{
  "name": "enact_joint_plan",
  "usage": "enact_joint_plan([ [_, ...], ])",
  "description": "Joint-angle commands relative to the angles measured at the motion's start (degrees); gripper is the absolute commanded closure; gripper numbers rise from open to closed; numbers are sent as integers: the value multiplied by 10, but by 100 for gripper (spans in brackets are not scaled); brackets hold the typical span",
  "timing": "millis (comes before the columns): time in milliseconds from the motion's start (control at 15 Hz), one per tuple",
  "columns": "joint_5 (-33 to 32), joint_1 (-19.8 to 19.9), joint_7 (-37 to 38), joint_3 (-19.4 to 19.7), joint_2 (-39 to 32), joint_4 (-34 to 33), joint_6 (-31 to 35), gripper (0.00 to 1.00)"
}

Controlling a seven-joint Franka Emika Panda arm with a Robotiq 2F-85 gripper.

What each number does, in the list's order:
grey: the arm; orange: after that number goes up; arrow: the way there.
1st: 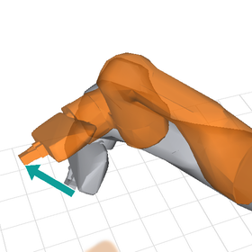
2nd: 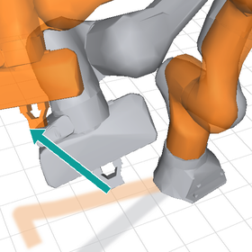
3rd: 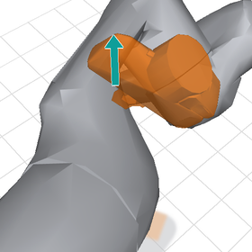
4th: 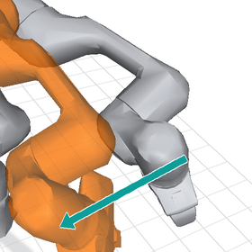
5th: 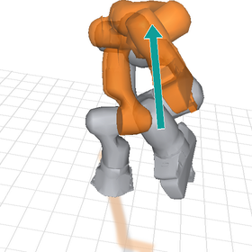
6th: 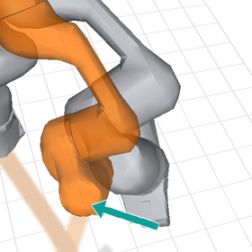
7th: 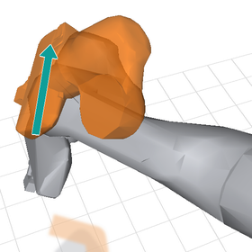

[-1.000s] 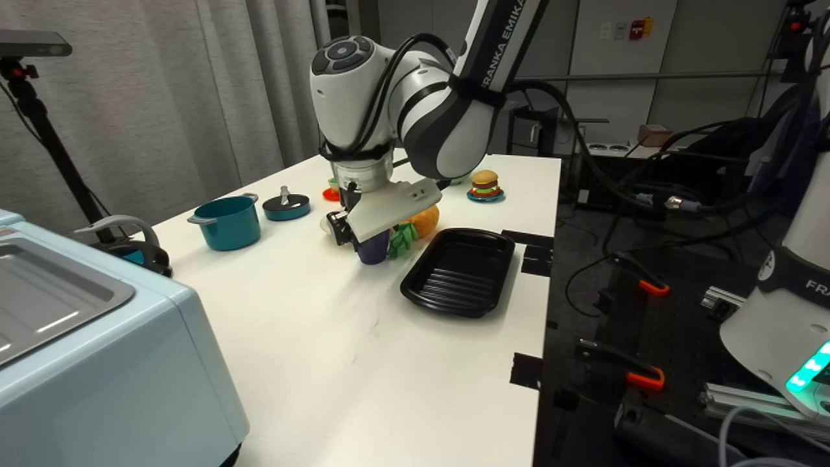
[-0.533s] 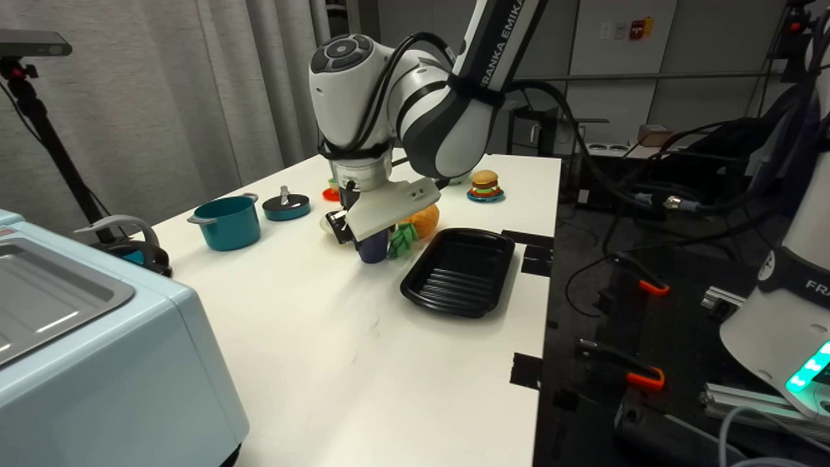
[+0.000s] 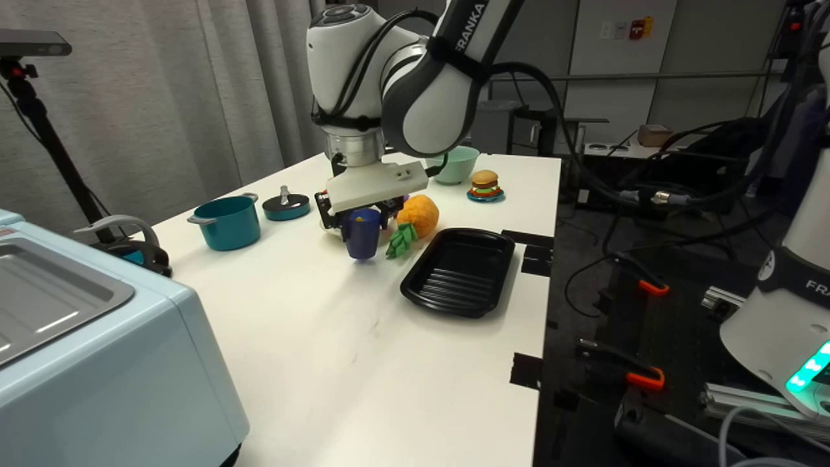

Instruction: Pour the contents in the blue cup on the beige plate

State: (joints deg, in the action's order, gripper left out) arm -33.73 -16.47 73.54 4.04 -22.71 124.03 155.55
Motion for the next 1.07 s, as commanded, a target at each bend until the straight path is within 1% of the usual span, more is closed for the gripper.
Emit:
enact_joint_plan([
  [0, 93, 30, -72, -20, 31, 1, -6, 48],
  [267, 207, 65, -163, -28, 53, -10, -20, 48],
  [467, 316, 106, -247, -42, 57, -41, -49, 48],
  [600, 395, 134, -302, -50, 50, -74, -86, 48],
  [733, 459, 155, -339, -48, 35, -116, -132, 48],
  [867, 504, 172, -361, -40, 15, -161, -180, 48],
  [1000, 528, 184, -369, -32, -5, -202, -219, 48],
])
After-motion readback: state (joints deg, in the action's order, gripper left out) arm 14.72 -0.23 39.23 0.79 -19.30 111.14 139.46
